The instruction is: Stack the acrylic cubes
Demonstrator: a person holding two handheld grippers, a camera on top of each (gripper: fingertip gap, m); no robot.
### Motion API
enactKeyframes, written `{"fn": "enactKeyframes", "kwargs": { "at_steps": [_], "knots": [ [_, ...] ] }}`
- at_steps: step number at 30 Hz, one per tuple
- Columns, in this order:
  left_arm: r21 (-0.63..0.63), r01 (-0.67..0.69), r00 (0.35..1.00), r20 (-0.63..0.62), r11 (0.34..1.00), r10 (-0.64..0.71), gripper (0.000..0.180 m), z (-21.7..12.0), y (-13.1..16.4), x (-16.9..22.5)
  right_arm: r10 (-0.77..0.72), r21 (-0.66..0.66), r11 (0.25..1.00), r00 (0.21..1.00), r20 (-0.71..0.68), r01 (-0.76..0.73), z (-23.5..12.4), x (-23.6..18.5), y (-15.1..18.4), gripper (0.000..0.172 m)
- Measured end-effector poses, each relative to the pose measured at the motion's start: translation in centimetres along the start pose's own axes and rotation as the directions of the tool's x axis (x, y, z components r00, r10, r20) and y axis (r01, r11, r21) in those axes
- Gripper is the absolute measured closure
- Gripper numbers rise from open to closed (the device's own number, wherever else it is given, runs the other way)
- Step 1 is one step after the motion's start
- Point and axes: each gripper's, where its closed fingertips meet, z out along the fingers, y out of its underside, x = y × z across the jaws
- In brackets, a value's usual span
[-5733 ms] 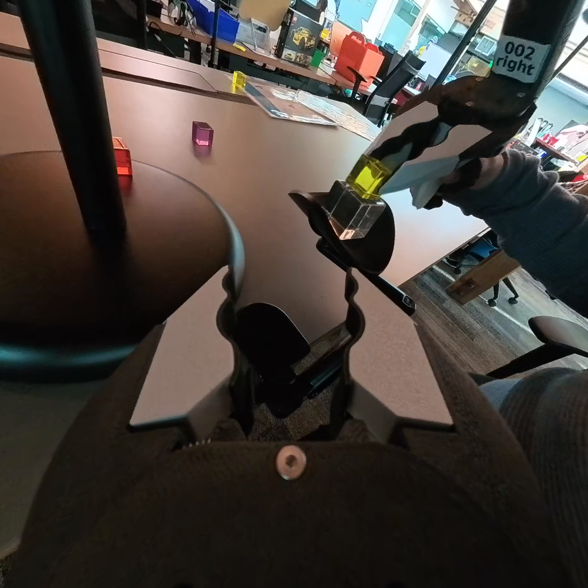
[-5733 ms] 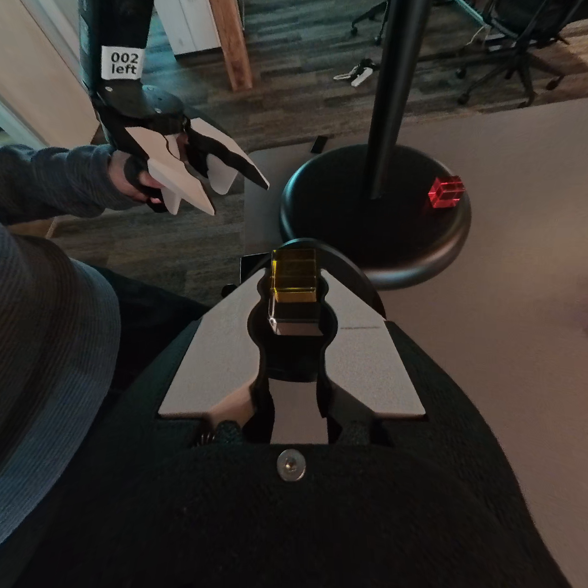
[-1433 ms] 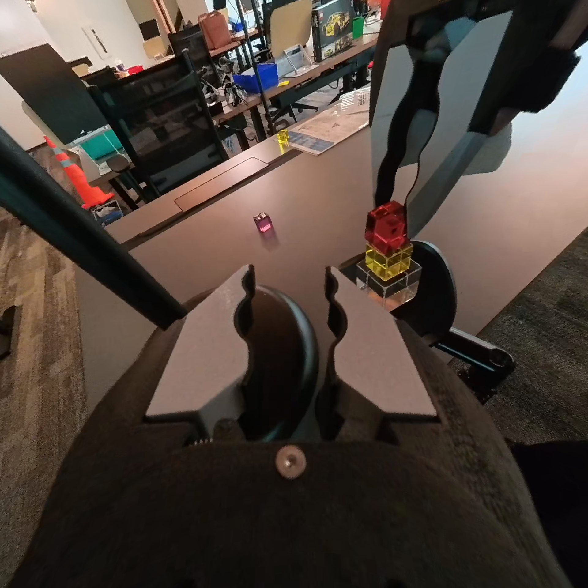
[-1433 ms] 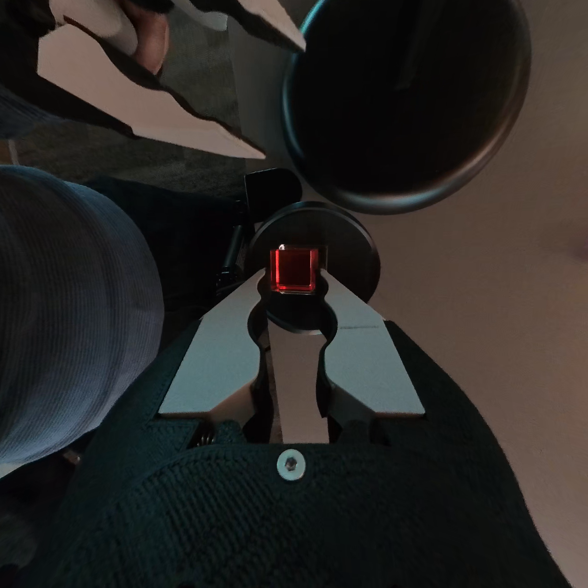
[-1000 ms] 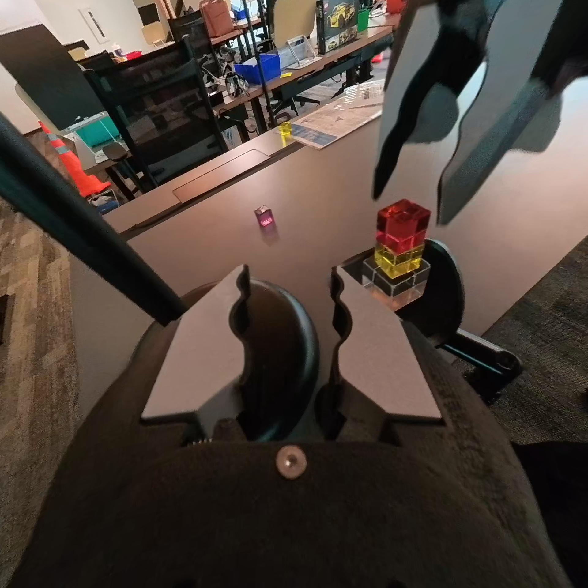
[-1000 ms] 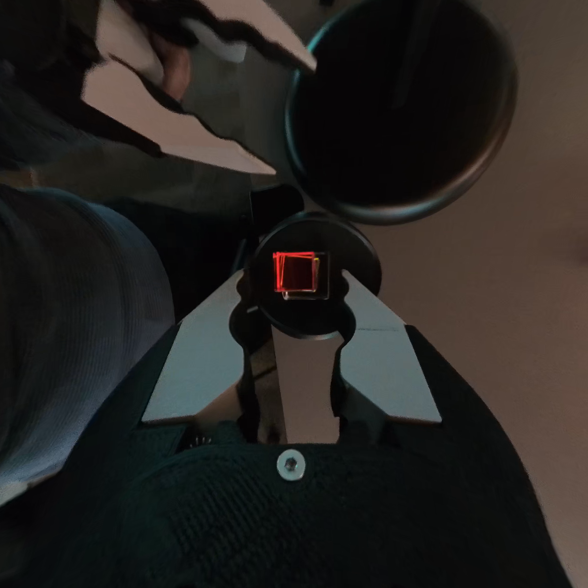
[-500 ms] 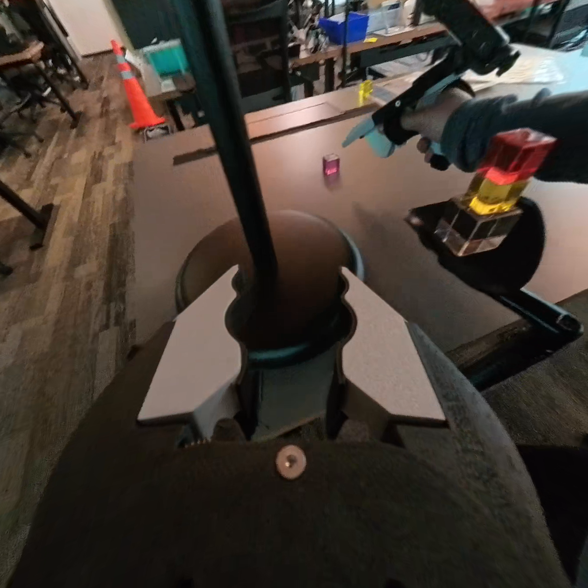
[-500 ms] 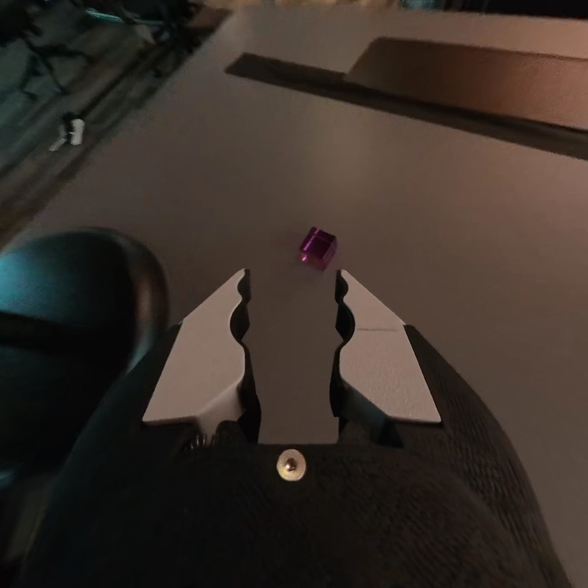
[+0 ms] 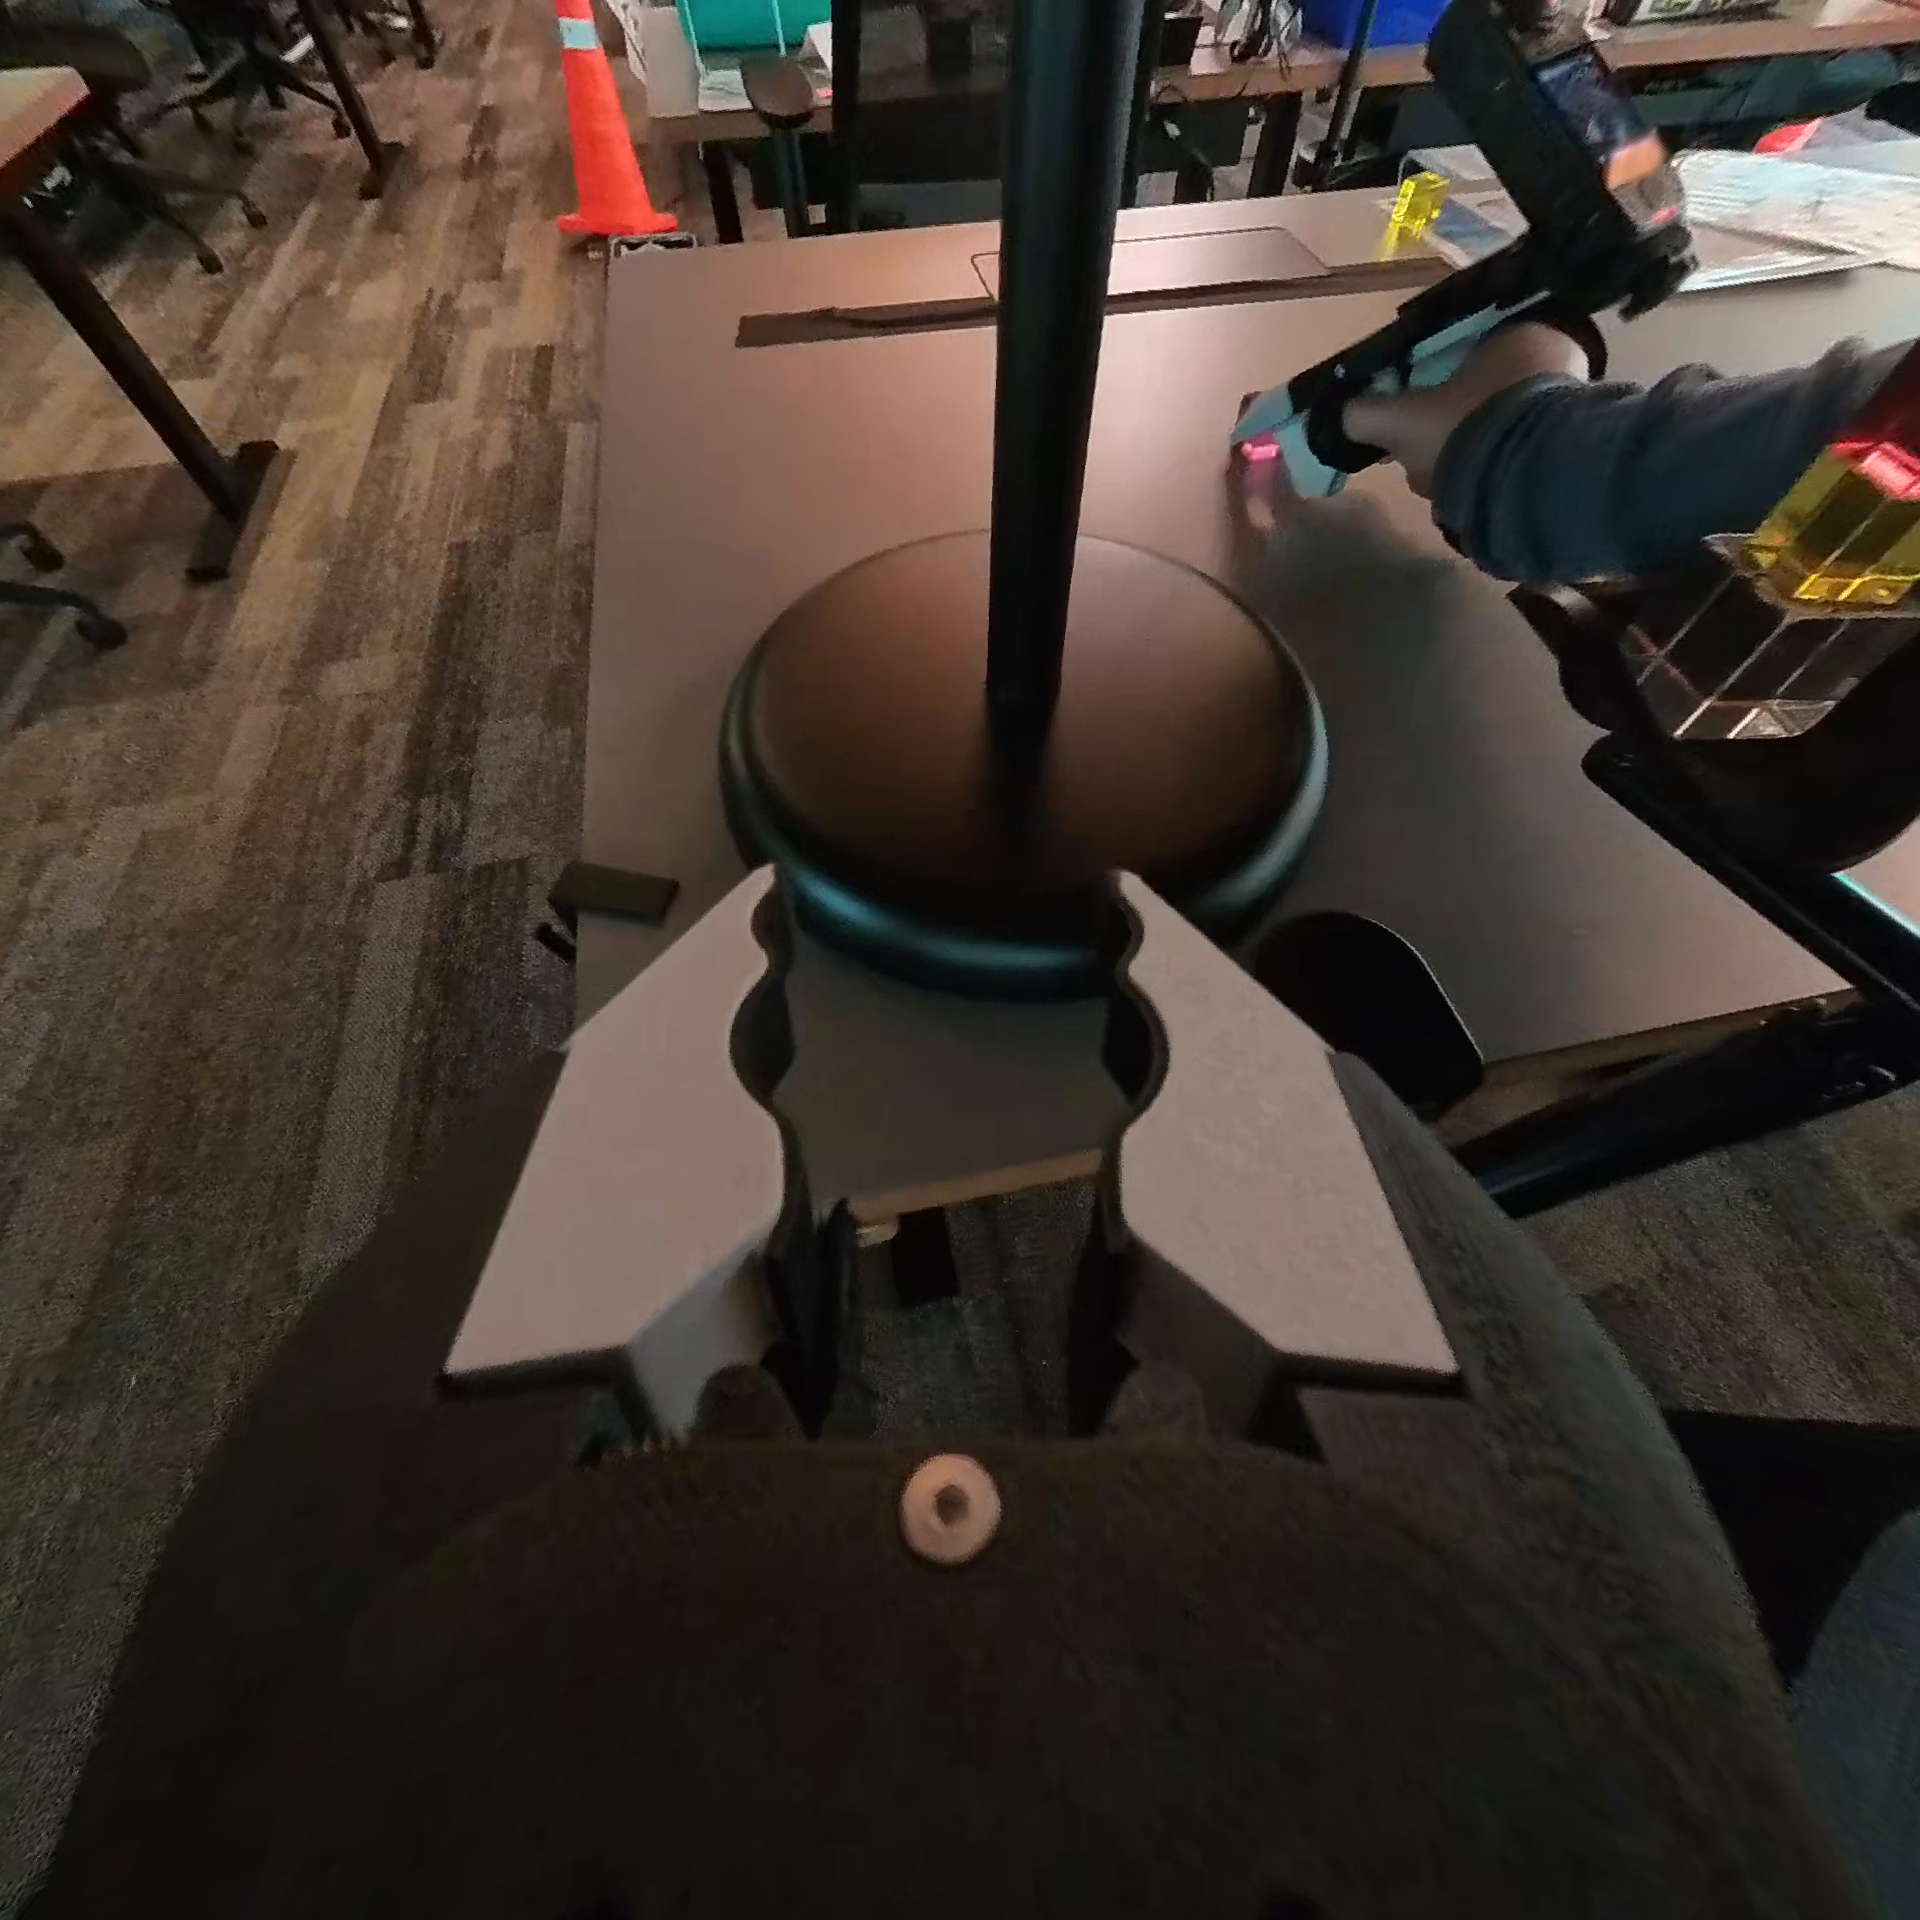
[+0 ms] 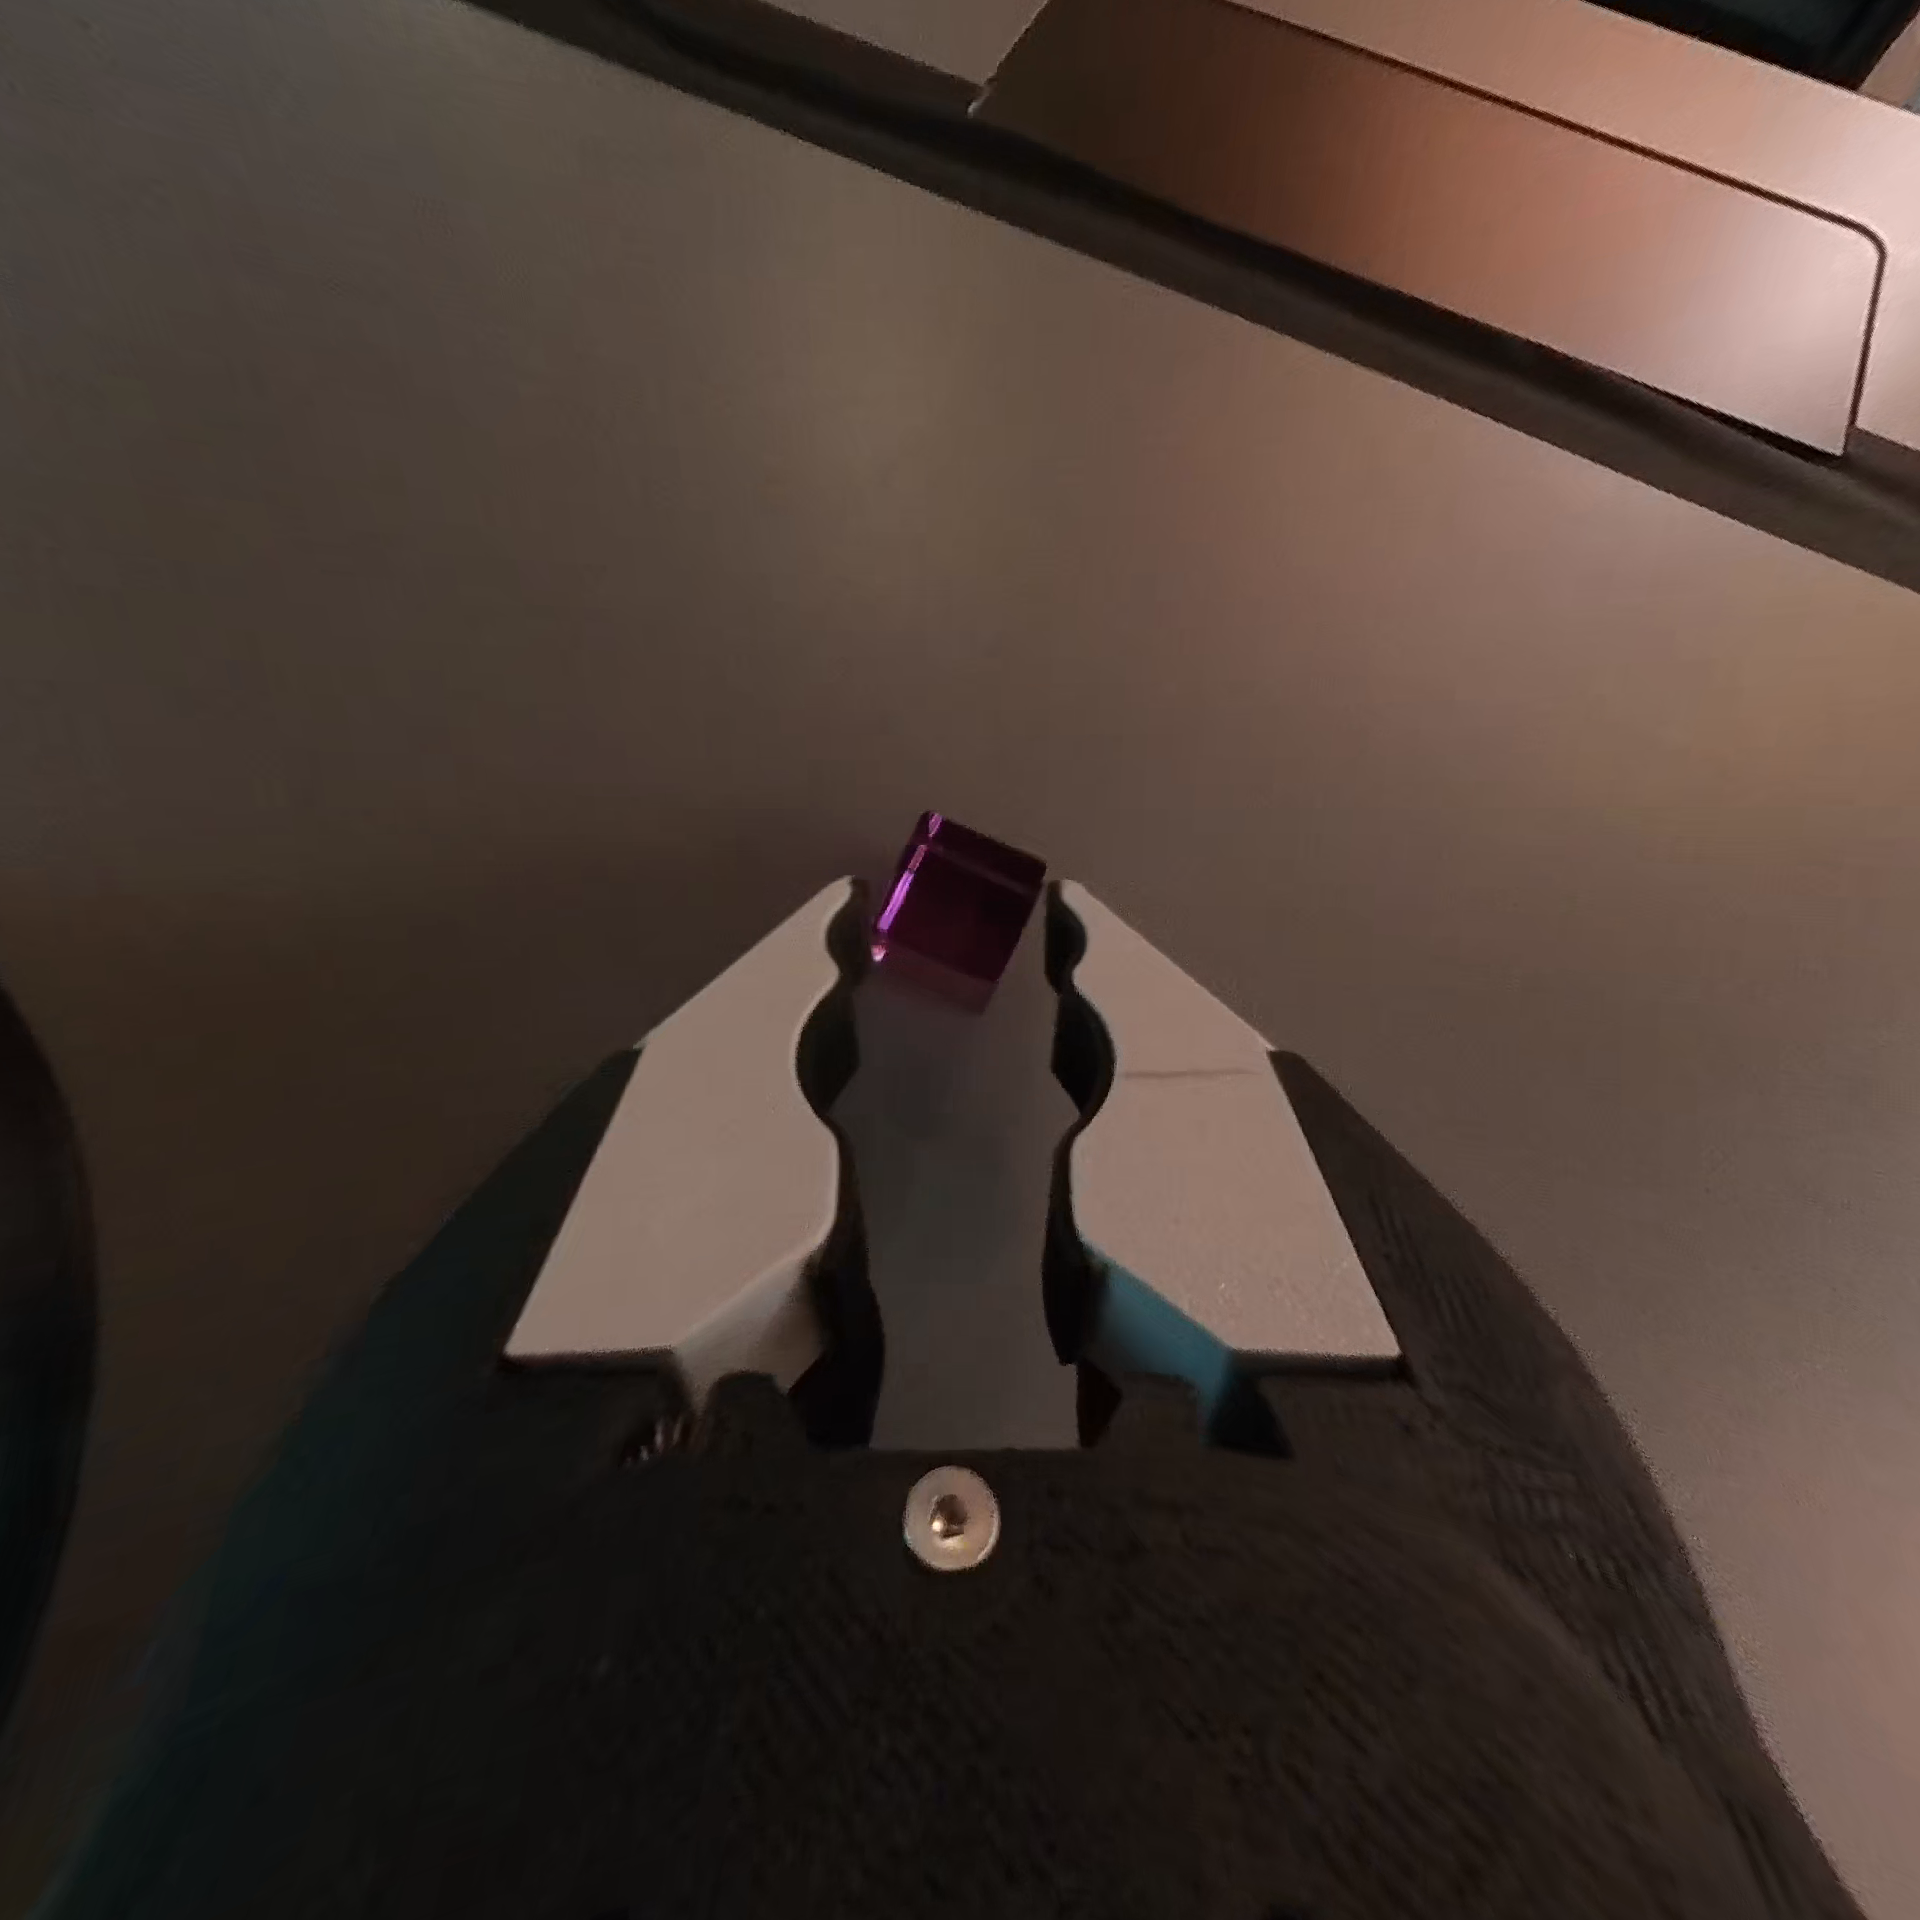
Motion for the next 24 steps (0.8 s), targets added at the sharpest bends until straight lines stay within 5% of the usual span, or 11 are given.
{"fn": "enactKeyframes", "kwargs": {
  "at_steps": [6, 11, 14, 19, 24],
  "knots": [
    [0.001, -0.040, 0.999, -0.026, 0.999, 0.040, 0.123, 0.2, -0.4, 0.9, -0.032, 0.055, 0.998, 0.999, 0.043, 0.030, -2.4, 0.1, -0.3, 0.147],
    [0.032, -0.050, 0.996, -0.067, 0.998, 0.052, 0.123, 0.5, -1.2, 2.0, -0.081, 0.215, 0.976, 0.958, 0.274, 0.020, -10.5, -2.3, -2.7, 0.147],
    [0.051, -0.058, 0.994, -0.095, 0.997, 0.062, 0.123, 0.7, -1.6, 3.0, -0.169, 0.281, 0.959, 0.864, 0.475, 0.033, -18.0, -5.5, -3.4, 0.147],
    [0.065, -0.083, 0.987, -0.131, 0.994, 0.091, 0.123, 0.8, -1.8, 4.5, -0.396, 0.352, 0.917, 0.543, 0.741, 0.188, -30.4, -11.7, -0.8, 0.147],
    [0.076, -0.094, 0.982, -0.159, 0.993, 0.105, 0.123, 0.7, -1.6, 5.4, -0.452, 0.338, 0.885, 0.416, 0.789, 0.320, -34.4, -13.7, 2.2, 0.147]
  ]
}}
